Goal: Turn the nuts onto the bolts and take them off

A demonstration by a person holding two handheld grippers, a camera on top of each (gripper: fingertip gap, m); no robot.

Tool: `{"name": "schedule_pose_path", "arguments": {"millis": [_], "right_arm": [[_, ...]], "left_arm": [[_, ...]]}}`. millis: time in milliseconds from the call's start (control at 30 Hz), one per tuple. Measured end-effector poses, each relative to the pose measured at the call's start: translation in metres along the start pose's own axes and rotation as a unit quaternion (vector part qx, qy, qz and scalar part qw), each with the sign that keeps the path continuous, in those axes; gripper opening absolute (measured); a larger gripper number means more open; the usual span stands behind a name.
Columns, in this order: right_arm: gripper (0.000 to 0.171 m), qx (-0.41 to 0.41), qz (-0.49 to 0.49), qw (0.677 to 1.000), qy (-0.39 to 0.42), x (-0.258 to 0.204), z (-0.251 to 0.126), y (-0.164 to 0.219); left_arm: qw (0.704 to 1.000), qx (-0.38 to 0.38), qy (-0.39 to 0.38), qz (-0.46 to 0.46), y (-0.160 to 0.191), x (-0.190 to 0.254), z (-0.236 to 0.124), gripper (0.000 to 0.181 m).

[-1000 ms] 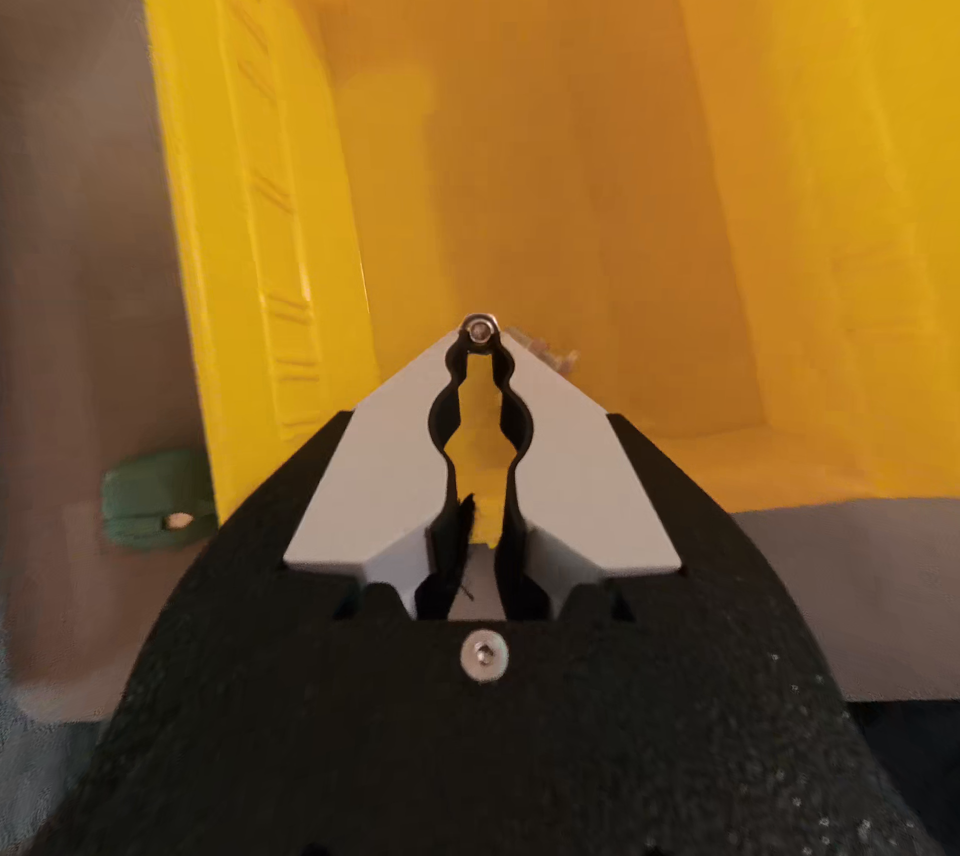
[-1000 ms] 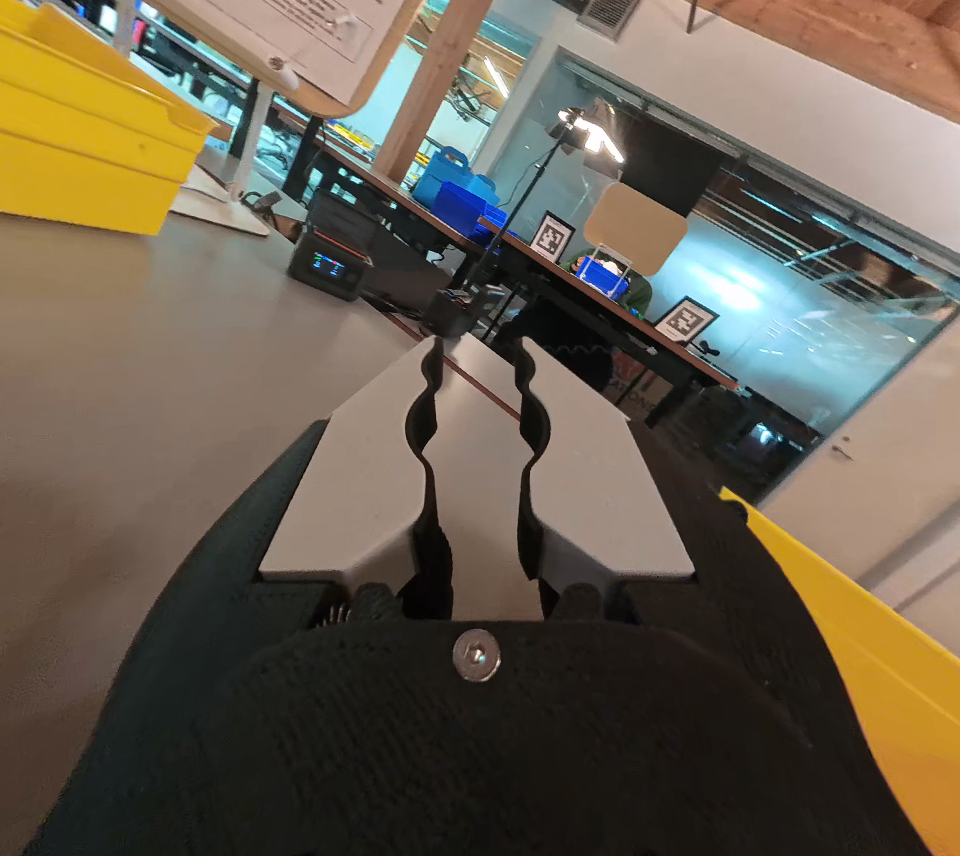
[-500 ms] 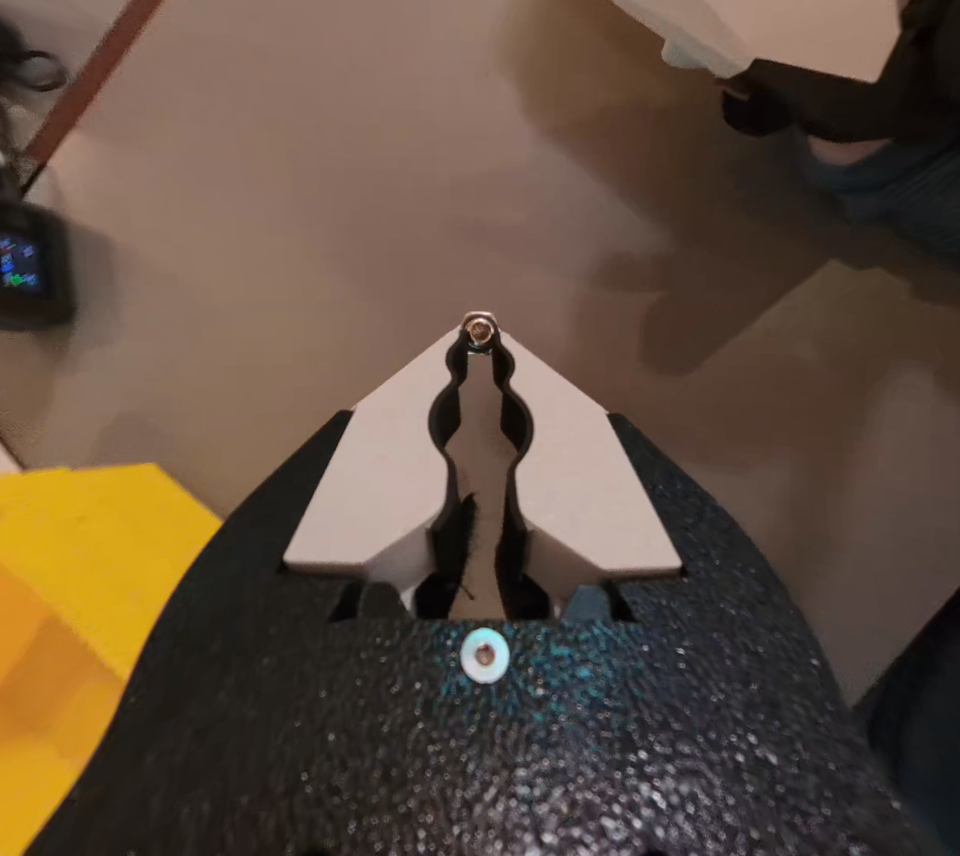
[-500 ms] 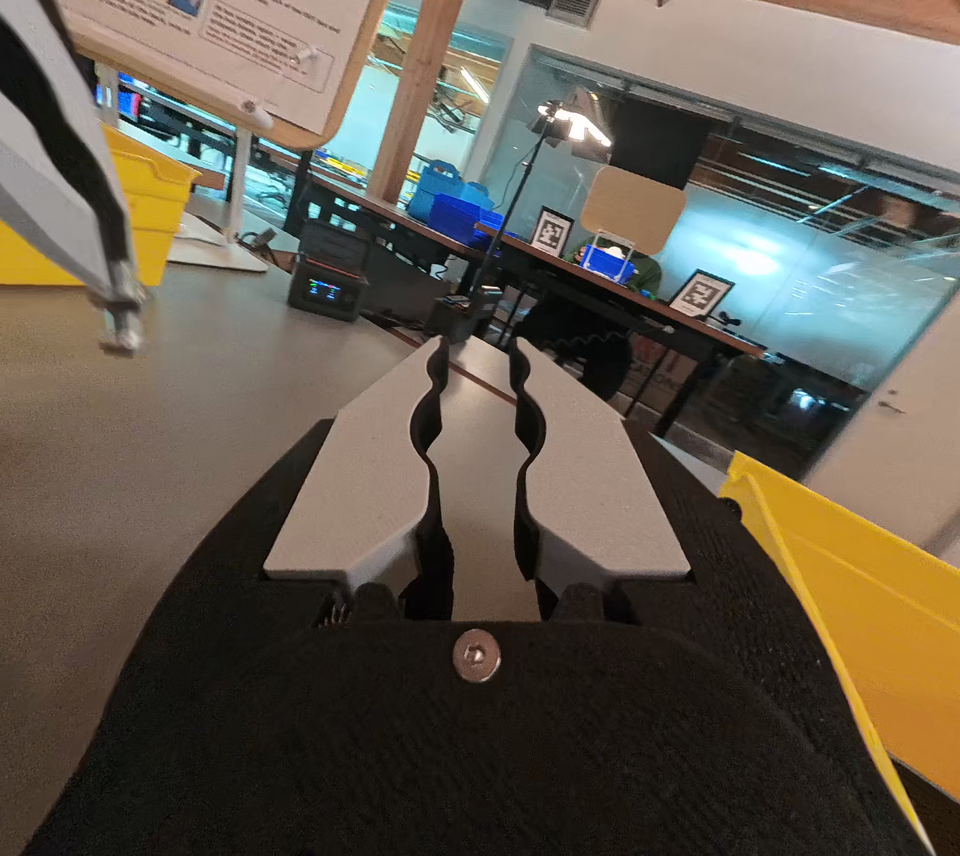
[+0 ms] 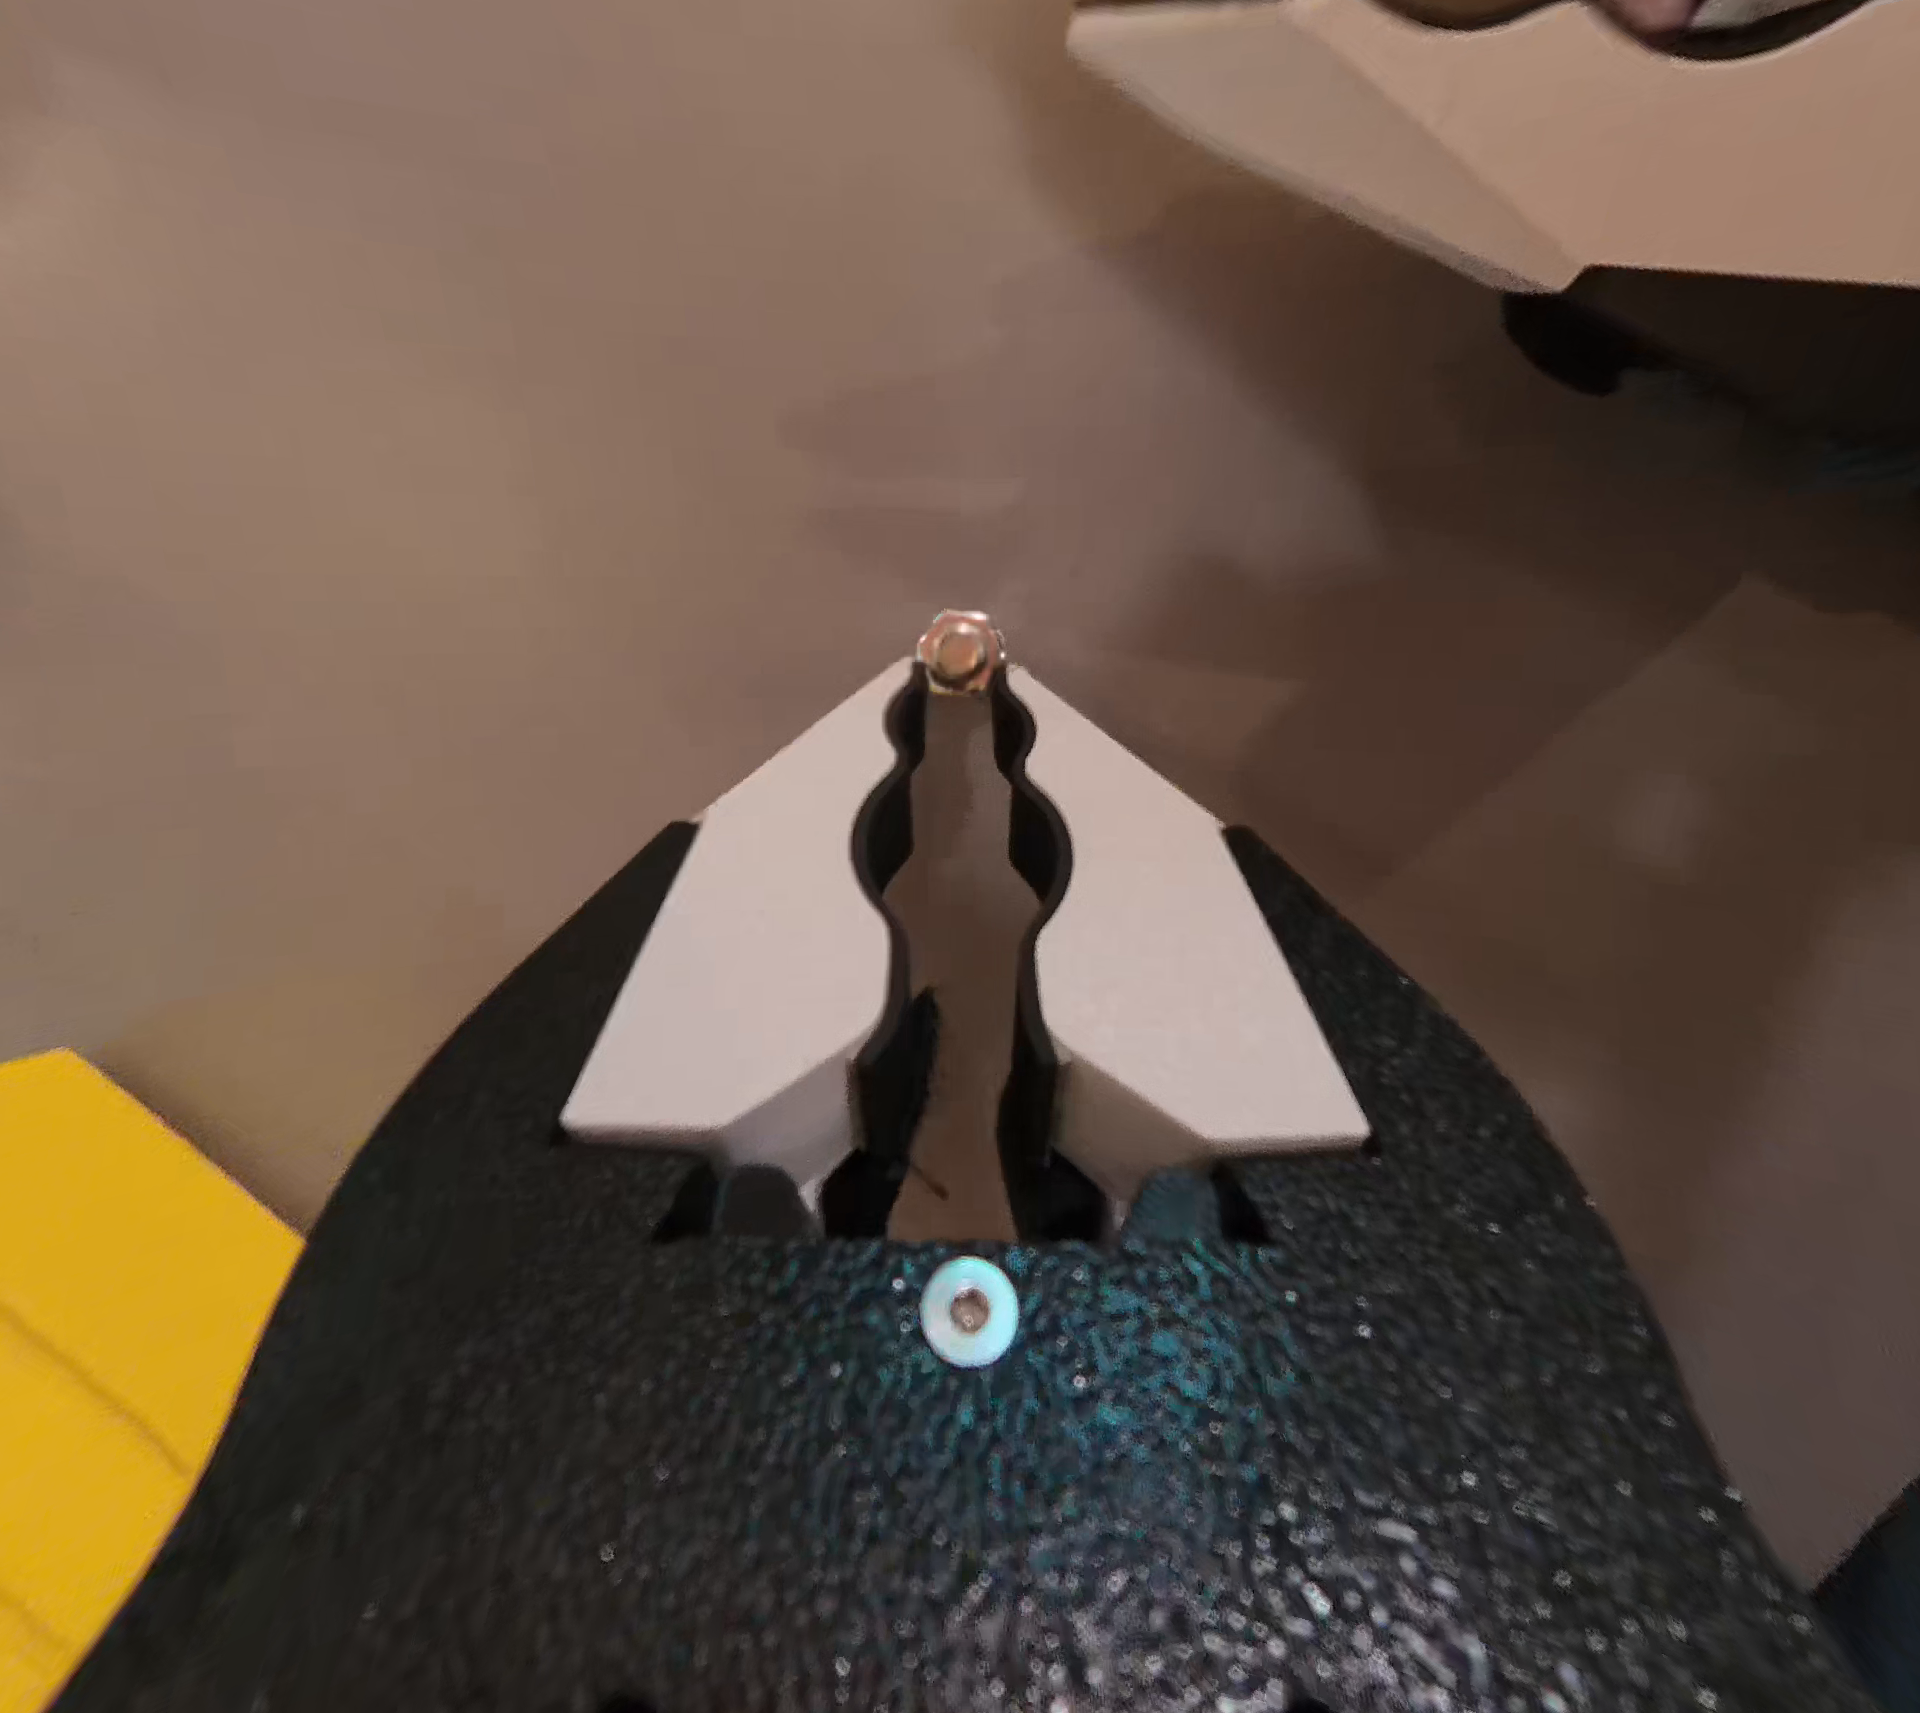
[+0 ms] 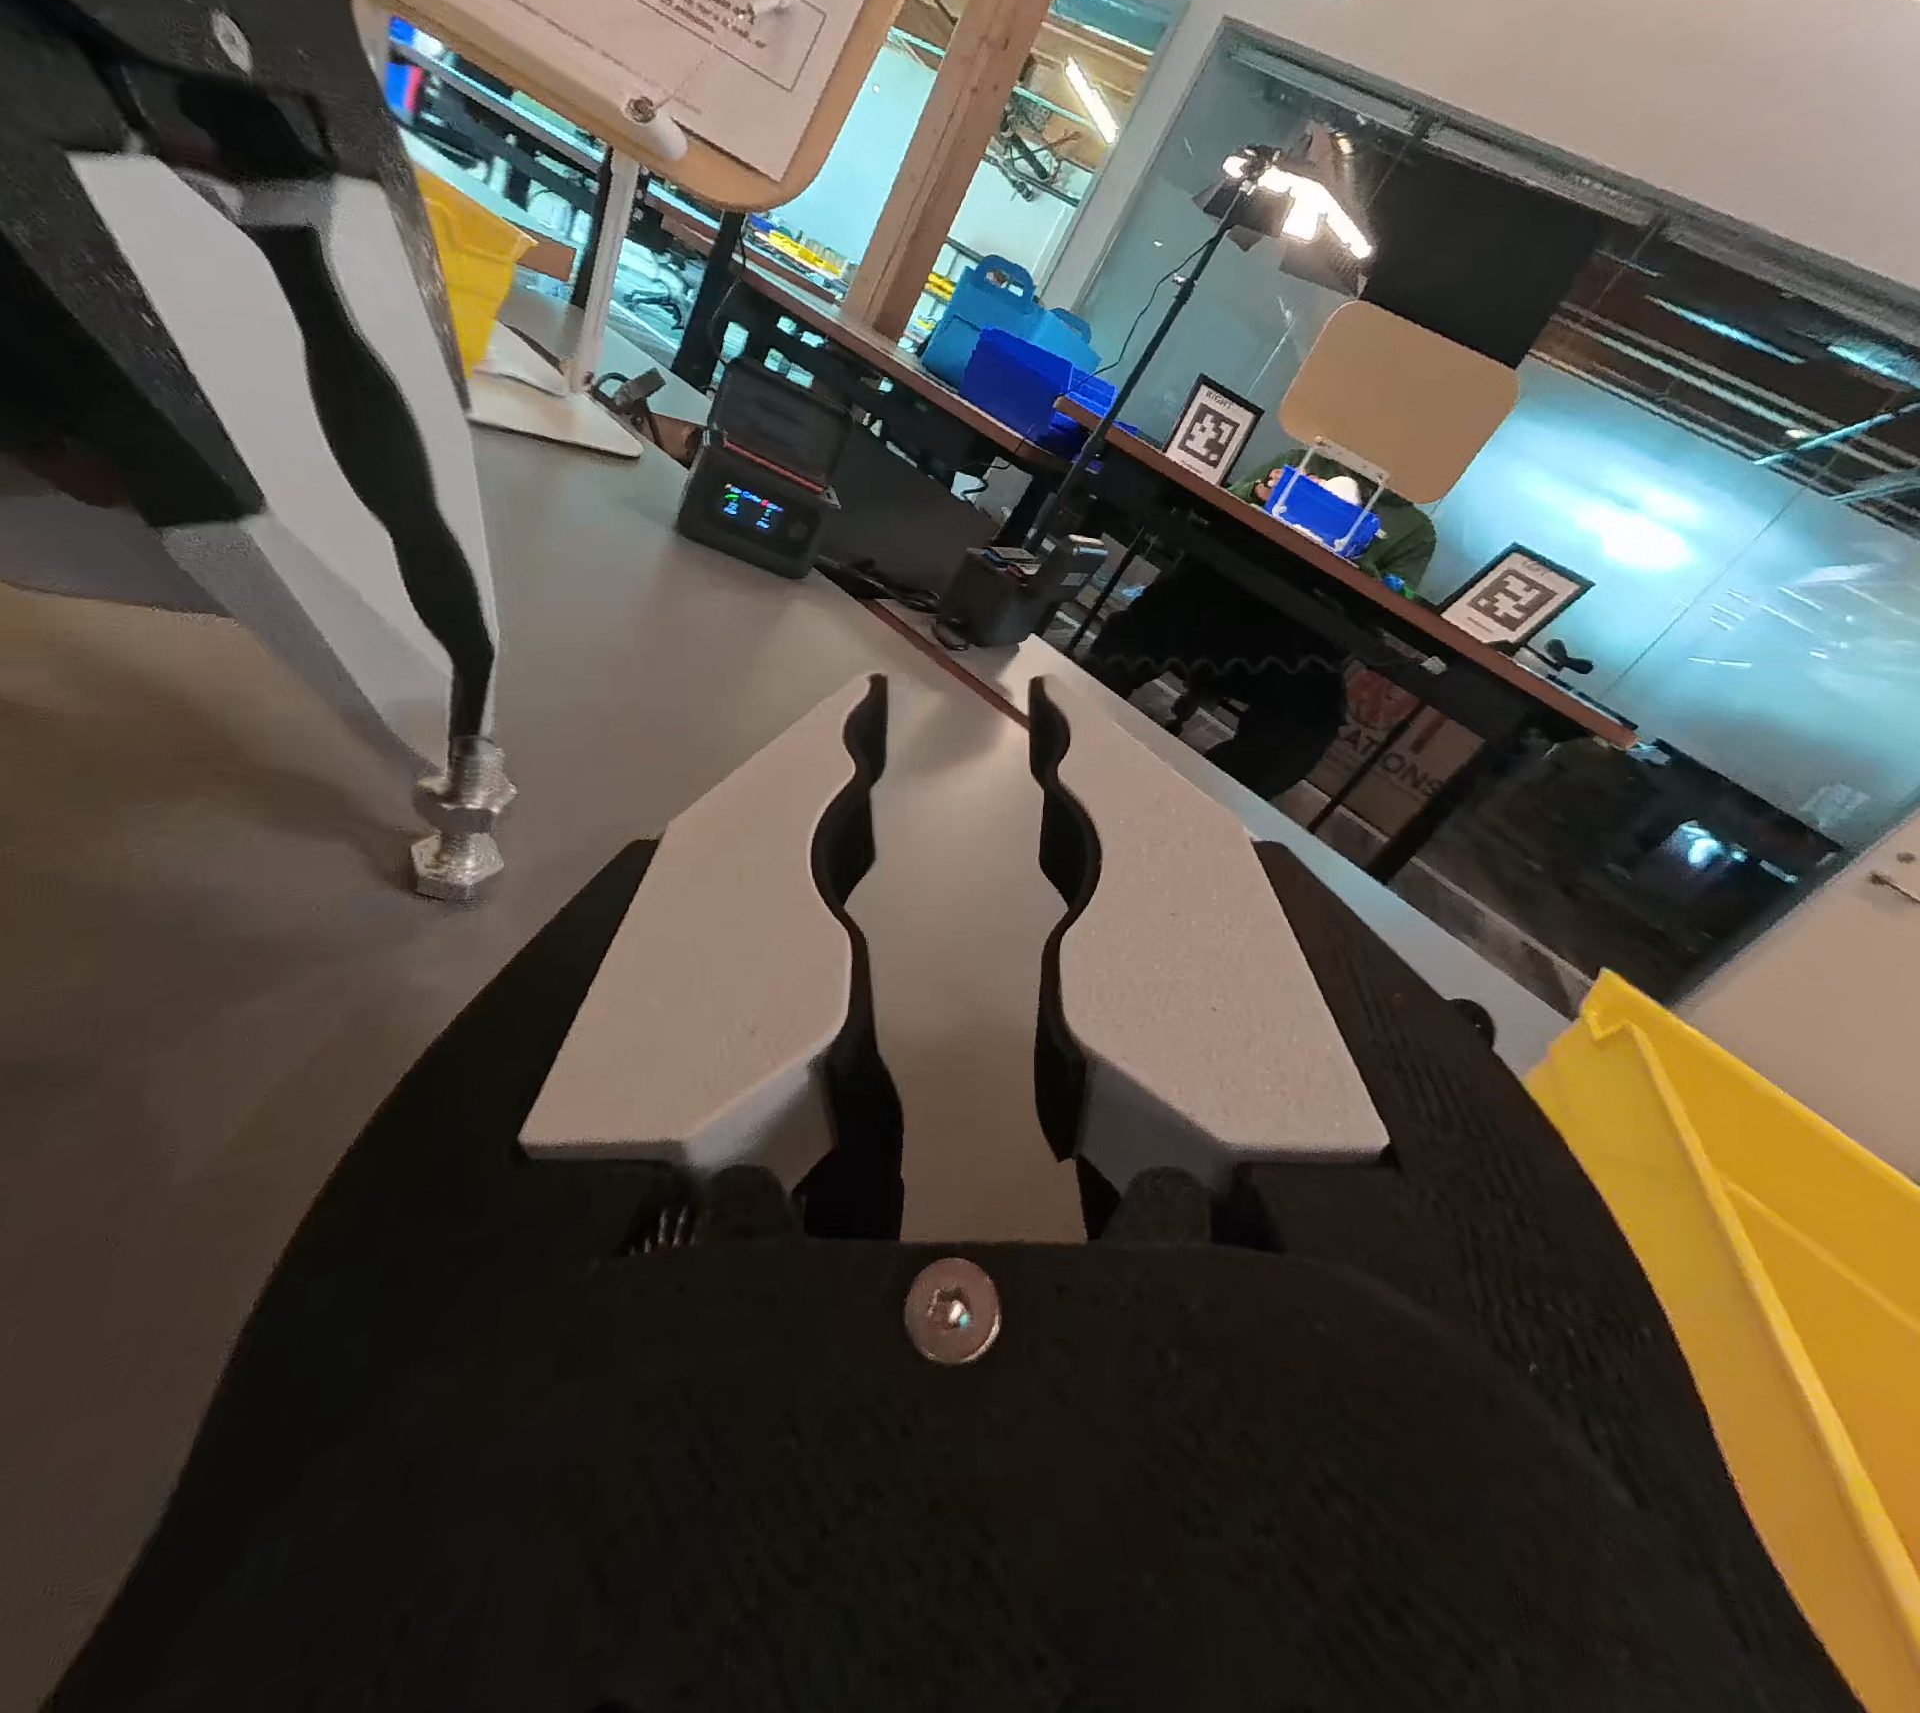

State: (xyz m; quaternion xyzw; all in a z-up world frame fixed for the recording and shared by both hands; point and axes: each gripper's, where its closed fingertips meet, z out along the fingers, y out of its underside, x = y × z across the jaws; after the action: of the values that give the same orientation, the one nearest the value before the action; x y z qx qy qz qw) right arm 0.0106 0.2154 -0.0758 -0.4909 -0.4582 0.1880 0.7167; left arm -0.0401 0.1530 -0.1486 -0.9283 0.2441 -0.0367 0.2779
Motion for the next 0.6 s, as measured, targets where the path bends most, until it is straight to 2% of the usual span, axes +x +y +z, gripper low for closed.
{"name": "schedule_pose_path", "arguments": {"millis": [100,167,233,300,400,467,500,533,600], "right_arm": [[0.039,-0.026,0.047,0.994,-0.096,-0.03,0.004,-0.002],[0.04,-0.105,0.101,0.97,-0.193,-0.064,0.003,0.01],[0.041,-0.169,0.152,0.941,-0.248,-0.086,0.001,0.02],[0.041,-0.191,0.171,0.935,-0.247,-0.091,0.004,0.022],[0.04,-0.224,0.194,0.922,-0.251,-0.105,0.008,0.025],[0.04,-0.263,0.181,0.914,-0.25,-0.112,0.011,0.036],[0.033,-0.28,0.169,0.912,-0.246,-0.113,0.012,0.042],[0.018,-0.287,0.164,0.912,-0.242,-0.114,0.012,0.044],[0.017,-0.286,0.181,0.907,-0.251,-0.113,0.011,0.044]], "left_arm": [[0.993,0.095,-0.066,-0.007,-0.007,-0.009,-0.024,0.025],[0.98,0.169,-0.108,-0.008,-0.012,-0.016,-0.038,0.032],[0.965,0.217,-0.147,0.0,-0.013,-0.024,-0.046,0.037],[0.956,0.261,-0.131,0.005,-0.017,-0.019,-0.051,0.066],[0.94,0.333,-0.075,0.019,-0.026,-0.004,-0.065,0.078],[0.94,0.332,-0.07,0.046,-0.025,-0.002,-0.064,0.085],[0.943,0.32,-0.069,0.059,-0.022,-0.002,-0.06,0.091],[0.946,0.309,-0.067,0.07,-0.02,-0.002,-0.055,0.098],[0.941,0.319,-0.074,0.085,-0.022,-0.004,-0.051,0.118]]}}
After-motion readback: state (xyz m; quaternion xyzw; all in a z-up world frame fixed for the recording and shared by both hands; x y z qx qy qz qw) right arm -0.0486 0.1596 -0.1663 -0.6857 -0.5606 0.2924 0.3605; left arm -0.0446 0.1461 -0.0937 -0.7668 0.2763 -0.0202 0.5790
